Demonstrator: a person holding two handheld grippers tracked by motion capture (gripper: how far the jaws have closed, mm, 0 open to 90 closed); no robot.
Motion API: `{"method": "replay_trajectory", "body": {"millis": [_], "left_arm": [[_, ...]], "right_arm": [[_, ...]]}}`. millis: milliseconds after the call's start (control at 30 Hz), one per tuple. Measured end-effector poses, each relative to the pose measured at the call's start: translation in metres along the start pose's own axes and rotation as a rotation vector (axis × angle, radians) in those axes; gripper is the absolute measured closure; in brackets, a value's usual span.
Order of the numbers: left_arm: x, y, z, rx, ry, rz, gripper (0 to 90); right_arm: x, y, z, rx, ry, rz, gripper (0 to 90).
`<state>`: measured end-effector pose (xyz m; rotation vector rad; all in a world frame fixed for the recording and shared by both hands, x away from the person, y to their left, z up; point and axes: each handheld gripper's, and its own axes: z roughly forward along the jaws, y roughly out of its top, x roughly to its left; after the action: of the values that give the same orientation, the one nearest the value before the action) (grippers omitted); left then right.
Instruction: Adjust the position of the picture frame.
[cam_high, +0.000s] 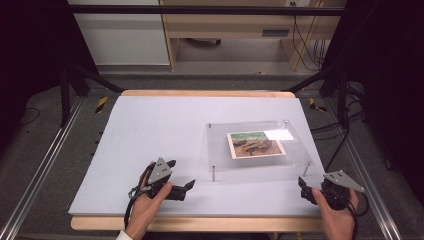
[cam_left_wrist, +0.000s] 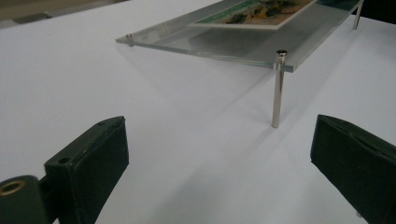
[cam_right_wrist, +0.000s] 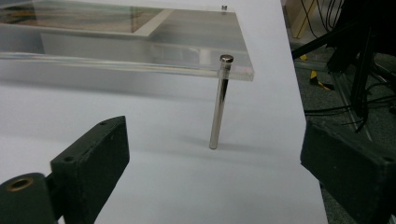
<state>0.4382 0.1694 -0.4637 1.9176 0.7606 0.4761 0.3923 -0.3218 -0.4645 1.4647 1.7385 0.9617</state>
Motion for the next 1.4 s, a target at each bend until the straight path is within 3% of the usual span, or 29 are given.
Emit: {"method": "replay_trajectory", "body": {"millis": [133,300,567,800,900,1000,1133,1200,1300,1400], "left_arm": [[0.0,-0.001,0.001,0.008,0.011,-0.001,3.2],[-0.003,-0.002,0.006,0.01,-0.002,0.006,2.6],[-0.005,0.0,0.001,-0.034,-0.026,-0.04,3.1],[0.001,0.002,-0.005,-0.065,-0.041,-0.102,3.3],[0.002,0.002,-0.005,-0.069,-0.051,-0.122,3.3],[0.001,0.003,-0.006,-0.061,-0.037,-0.112,4.5],[-0.001,0.005,-0.007,-0.071,-0.049,-0.107,4.8],[-0.002,0.005,-0.007,-0.073,-0.047,-0.104,4.8],[-0.002,0.004,-0.006,-0.07,-0.046,-0.104,4.8],[-0.002,0.004,-0.004,-0.069,-0.047,-0.107,4.8]], "right_arm": [[-0.001,-0.002,0.0,0.01,0.011,-0.013,15.7],[-0.001,-0.004,0.001,0.004,-0.002,-0.034,15.7],[0.0,-0.004,-0.001,-0.038,-0.021,-0.057,18.3],[-0.002,-0.004,0.001,-0.044,-0.029,-0.012,20.7],[-0.003,-0.002,0.004,-0.042,-0.015,-0.009,25.0],[-0.004,0.0,0.009,-0.038,-0.006,-0.016,30.8],[-0.007,0.002,0.016,-0.027,0.011,-0.012,33.8],[-0.009,0.004,0.024,-0.012,0.037,-0.004,41.6],[-0.01,0.004,0.029,0.001,0.045,0.0,45.6],[-0.012,0.007,0.034,-0.017,0.071,0.01,55.6]]}}
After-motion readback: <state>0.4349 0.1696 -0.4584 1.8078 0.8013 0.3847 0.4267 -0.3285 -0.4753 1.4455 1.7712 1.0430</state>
